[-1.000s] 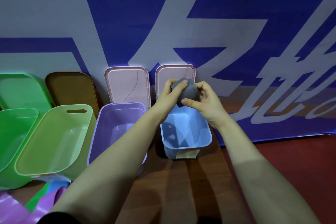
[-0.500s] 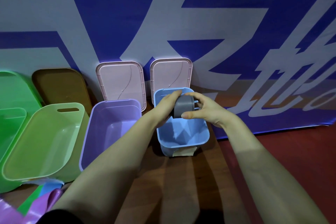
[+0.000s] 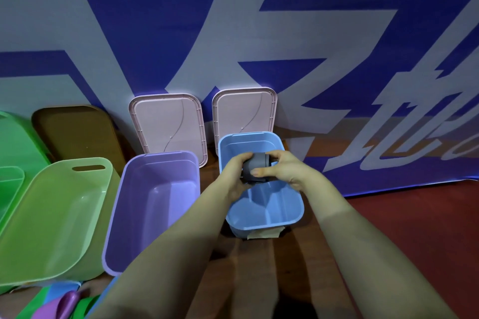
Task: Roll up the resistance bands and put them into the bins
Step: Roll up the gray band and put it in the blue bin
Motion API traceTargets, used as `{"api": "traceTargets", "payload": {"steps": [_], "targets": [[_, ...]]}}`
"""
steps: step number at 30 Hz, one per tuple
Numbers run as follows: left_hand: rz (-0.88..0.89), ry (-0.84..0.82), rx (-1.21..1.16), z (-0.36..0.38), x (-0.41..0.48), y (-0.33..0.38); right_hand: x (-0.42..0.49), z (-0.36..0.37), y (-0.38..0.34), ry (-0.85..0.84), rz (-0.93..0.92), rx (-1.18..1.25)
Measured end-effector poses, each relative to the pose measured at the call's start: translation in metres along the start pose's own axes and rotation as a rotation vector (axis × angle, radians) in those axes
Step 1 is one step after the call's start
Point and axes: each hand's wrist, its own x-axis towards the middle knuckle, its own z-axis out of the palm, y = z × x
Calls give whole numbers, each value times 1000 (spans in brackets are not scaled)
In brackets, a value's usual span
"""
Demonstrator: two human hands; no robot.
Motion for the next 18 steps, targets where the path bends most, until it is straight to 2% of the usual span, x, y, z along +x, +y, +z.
{"api": "traceTargets", "payload": {"steps": [5,10,18], "targets": [[-80,107,-168,7,22,-5,24,12,6,-26,137,8],[-123,217,-141,4,54,-18,47,21,15,-36,278,-26],[-140,296,-212,6,84,-18,85,32,23,18,347,43]]}}
